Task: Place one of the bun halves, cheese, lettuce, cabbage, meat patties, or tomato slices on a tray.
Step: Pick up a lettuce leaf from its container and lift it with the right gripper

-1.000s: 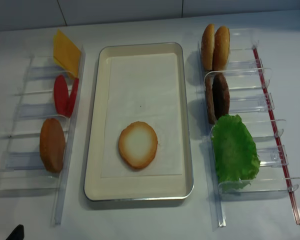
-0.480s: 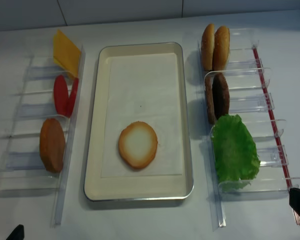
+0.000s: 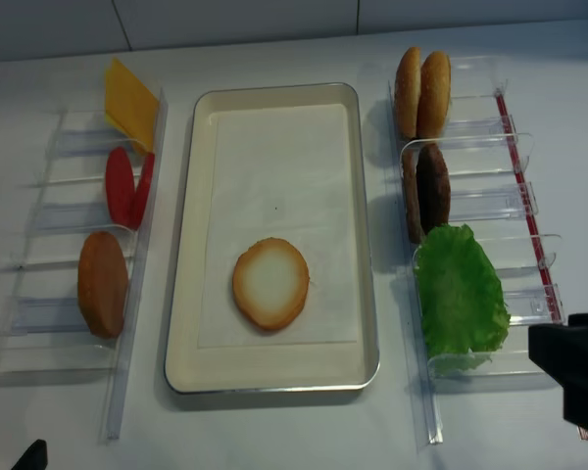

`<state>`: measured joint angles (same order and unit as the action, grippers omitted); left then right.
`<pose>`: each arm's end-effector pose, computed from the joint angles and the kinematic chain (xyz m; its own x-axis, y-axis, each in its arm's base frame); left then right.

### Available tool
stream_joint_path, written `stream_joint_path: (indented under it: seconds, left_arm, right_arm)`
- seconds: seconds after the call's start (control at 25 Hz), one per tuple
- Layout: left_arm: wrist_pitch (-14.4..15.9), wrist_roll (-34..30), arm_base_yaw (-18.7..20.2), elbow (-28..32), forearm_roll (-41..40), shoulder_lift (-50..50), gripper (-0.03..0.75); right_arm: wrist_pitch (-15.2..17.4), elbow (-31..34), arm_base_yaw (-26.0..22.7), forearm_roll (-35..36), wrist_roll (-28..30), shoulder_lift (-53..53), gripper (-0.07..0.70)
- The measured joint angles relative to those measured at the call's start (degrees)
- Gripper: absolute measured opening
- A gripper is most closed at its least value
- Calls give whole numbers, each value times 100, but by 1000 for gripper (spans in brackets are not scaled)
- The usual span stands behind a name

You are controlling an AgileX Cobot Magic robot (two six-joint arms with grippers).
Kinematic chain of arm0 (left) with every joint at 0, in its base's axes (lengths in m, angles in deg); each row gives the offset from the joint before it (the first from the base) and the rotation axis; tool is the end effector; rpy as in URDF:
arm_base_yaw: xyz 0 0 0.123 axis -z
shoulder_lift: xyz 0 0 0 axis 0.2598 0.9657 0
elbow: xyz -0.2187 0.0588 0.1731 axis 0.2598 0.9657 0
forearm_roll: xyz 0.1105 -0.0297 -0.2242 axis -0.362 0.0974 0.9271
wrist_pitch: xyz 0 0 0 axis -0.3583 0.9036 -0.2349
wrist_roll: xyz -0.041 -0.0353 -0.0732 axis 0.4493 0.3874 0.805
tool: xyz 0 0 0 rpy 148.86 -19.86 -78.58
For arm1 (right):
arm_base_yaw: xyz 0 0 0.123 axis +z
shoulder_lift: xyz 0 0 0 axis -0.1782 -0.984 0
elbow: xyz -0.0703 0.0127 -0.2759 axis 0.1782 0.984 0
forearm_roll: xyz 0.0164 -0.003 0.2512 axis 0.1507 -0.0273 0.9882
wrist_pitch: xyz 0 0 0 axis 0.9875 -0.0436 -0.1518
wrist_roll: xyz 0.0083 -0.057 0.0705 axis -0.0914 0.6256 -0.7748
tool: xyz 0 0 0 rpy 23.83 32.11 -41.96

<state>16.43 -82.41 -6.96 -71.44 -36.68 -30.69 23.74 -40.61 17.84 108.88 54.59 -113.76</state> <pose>-0.0128 -0.0013 0.2645 -0.5411 0.1340 -0.8302 0.1997 0.9795 0.0279 0.0699 0.0451 0.2920 -0.7936 -0.0133 -0.6083 -0.2921 0.8853 0.3618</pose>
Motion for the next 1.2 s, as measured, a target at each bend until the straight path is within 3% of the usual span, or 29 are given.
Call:
stream_joint_path:
  seconds: [0.76, 1.2]
  left_arm:
    - [0, 0, 0, 0, 0, 0, 473]
    - [0, 0, 0, 0, 0, 0, 473]
  right_arm:
    - [-1032, 0, 0, 569, 1049, -2112, 384]
    - [-1339, 0, 0, 1137, 1669, -2893, 384]
